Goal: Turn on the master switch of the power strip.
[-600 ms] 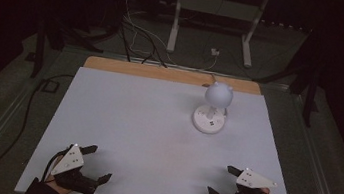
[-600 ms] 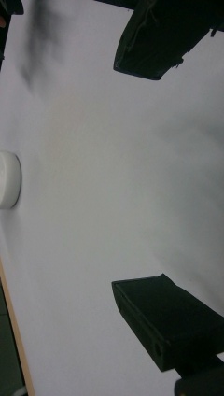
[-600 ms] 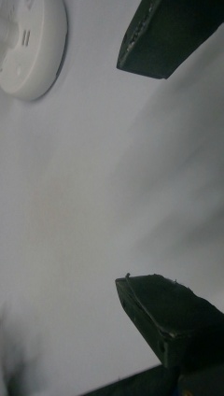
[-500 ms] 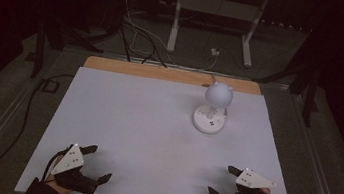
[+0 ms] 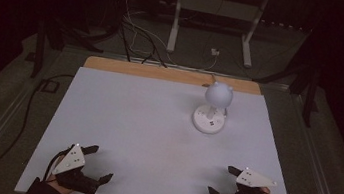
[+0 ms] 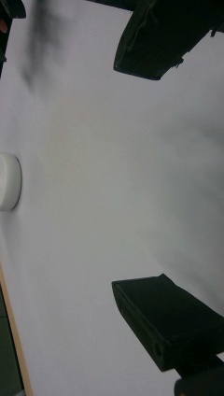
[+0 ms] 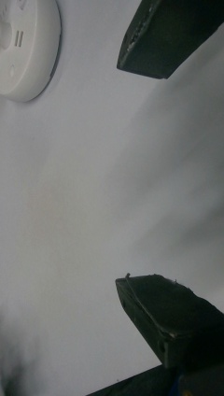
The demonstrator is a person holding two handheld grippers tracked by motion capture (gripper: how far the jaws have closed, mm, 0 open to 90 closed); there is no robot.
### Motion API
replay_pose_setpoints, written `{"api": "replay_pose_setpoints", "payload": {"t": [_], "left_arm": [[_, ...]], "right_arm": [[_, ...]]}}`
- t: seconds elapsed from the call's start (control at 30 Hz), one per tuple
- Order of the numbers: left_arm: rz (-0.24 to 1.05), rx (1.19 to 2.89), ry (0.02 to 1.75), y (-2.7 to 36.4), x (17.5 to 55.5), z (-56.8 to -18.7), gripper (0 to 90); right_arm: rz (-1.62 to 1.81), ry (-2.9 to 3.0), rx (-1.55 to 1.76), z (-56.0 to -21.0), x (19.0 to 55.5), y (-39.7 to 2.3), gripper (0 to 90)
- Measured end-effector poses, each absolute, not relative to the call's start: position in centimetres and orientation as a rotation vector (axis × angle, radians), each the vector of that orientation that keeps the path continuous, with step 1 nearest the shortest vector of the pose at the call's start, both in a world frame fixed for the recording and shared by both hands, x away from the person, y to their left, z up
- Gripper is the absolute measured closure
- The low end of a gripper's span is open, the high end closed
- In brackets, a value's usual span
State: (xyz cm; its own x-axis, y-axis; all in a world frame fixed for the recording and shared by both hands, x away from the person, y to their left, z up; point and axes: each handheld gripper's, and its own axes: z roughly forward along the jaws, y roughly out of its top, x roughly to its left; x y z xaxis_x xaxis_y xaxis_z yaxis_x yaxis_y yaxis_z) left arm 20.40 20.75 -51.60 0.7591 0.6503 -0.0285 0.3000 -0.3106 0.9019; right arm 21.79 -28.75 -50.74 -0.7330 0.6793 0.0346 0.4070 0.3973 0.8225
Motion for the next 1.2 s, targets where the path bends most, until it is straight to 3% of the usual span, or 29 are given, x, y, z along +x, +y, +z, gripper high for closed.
{"api": "replay_pose_setpoints", "payload": {"t": [1.2], "left_arm": [[0.408,1.917,0.702,20.7,20.2,-51.5,0.2]], "right_arm": [[1.269,2.423,0.934,-46.8,22.3,-26.3,0.0]]}}
